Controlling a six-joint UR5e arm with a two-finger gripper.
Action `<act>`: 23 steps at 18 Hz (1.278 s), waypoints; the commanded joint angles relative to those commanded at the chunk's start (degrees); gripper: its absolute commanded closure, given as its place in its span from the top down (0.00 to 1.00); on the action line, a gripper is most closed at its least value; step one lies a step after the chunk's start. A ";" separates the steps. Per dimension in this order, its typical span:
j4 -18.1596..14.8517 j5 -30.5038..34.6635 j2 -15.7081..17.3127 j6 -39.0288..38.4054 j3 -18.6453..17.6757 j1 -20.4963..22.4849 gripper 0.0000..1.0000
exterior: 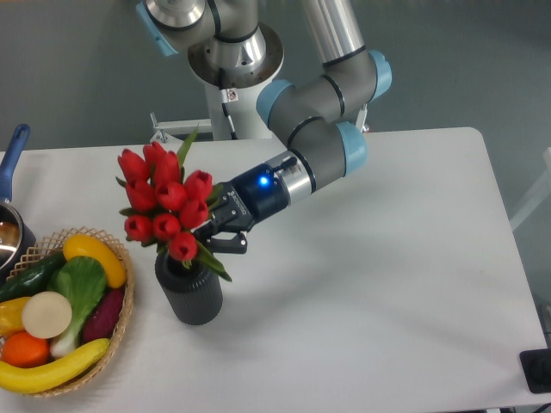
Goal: Insert the flowers into the vase
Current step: 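Lower the tulip stems down into the black vase opening, then open the gripper to release the tulip bouquet in the vase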
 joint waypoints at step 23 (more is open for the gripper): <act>0.09 0.18 -2.38 9.23 -3.34 0.61 0.80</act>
